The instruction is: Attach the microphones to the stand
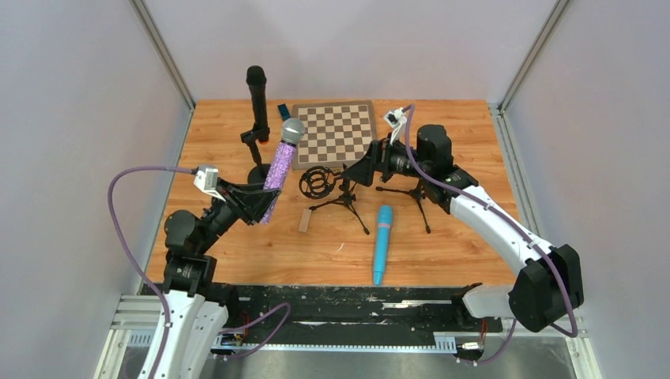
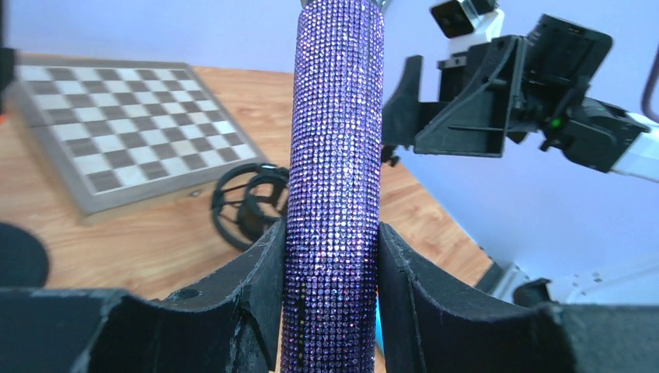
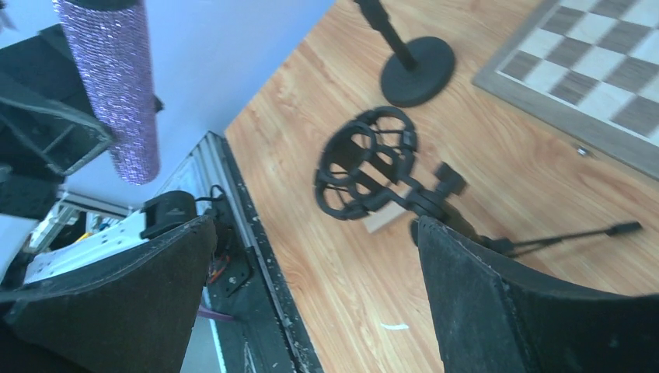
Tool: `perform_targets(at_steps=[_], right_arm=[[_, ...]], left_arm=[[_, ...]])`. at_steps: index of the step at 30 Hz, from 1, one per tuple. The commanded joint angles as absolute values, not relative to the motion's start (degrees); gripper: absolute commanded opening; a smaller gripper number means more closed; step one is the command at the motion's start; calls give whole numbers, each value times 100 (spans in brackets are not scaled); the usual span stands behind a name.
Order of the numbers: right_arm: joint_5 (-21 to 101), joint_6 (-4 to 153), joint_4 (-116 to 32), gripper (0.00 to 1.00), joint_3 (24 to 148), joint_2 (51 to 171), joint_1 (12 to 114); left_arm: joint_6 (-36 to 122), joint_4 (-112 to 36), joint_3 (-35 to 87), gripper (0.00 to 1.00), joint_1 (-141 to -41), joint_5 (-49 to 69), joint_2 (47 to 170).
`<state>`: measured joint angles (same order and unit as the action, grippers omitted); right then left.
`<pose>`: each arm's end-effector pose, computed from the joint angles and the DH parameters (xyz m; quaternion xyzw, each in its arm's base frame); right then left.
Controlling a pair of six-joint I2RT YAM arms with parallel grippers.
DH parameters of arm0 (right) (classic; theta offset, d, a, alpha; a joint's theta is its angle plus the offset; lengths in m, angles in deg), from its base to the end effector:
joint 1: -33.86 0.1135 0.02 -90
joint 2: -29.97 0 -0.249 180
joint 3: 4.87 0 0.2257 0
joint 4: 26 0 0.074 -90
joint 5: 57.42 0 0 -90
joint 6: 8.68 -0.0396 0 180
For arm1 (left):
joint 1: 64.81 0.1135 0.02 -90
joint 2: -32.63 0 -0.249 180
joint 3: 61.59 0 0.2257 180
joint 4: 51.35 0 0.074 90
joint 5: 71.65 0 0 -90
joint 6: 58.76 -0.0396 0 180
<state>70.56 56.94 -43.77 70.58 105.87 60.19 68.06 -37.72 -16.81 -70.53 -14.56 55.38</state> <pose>0.2446 0.1482 0.3203 -0.2038 0.7627 0.4756 0.3880 0.1030 -0.0319 0.3101 0.0386 0.6612 -0.4358 0.6094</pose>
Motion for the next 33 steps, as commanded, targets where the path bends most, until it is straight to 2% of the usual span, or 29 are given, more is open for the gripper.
perform_targets(at_steps=[1,9,15,24,33], right_arm=[[7302,5052,-3227,100,6928,10378,6190],[7570,4158,-1338,100,6380,10211,6312],[7712,3828,-500,97,6182,10097,6381],[7736,3066,857,91,5761,10123,6435],[7731,2655,1542,81,5968,10569,6687]], left_arm=[[7287,-5493,-1600,0,-7603,-1489,6001],[7219,-6662,-1211,0,-8997,-870,7161],[7284,-7451,-1046,0,-9643,-440,7848],[7458,-7994,-1361,0,-9731,-277,7983],[7577,-8218,-1480,0,-9763,-313,8042]])
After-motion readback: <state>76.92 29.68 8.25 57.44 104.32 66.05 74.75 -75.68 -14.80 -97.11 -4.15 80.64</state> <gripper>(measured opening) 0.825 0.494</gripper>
